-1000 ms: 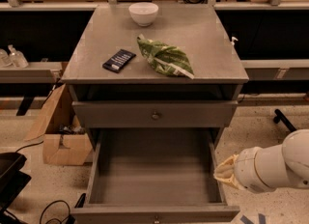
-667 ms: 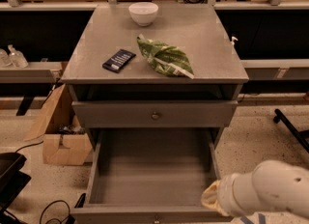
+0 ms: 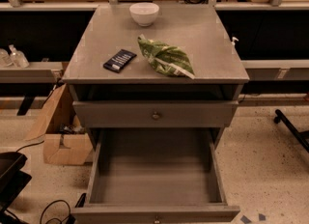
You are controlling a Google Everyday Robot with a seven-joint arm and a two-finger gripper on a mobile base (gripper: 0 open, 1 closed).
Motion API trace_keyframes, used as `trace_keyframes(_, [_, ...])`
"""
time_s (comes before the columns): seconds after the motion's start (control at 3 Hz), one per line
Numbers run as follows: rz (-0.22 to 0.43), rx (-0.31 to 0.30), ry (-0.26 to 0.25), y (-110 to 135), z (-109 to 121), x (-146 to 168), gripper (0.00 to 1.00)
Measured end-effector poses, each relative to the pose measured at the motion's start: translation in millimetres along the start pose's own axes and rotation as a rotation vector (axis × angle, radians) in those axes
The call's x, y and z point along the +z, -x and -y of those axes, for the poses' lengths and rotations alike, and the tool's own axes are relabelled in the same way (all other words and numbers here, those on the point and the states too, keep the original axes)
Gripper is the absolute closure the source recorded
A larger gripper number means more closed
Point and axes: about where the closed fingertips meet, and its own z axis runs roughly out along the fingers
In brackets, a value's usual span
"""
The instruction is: Close middle drawer
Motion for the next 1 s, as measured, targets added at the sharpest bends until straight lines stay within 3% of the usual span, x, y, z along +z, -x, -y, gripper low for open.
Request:
trace_keyframes(0.33, [0.027, -0.023, 0.017, -9.0, -2.9, 46.9, 1.00])
trace_keyframes(0.67, [0.050, -0.026, 0.034, -9.1, 14.6, 96.9, 1.00])
trace_keyframes(1.0, [0.071, -0.034, -0.004, 0.6, 63.3, 132.2, 1.00])
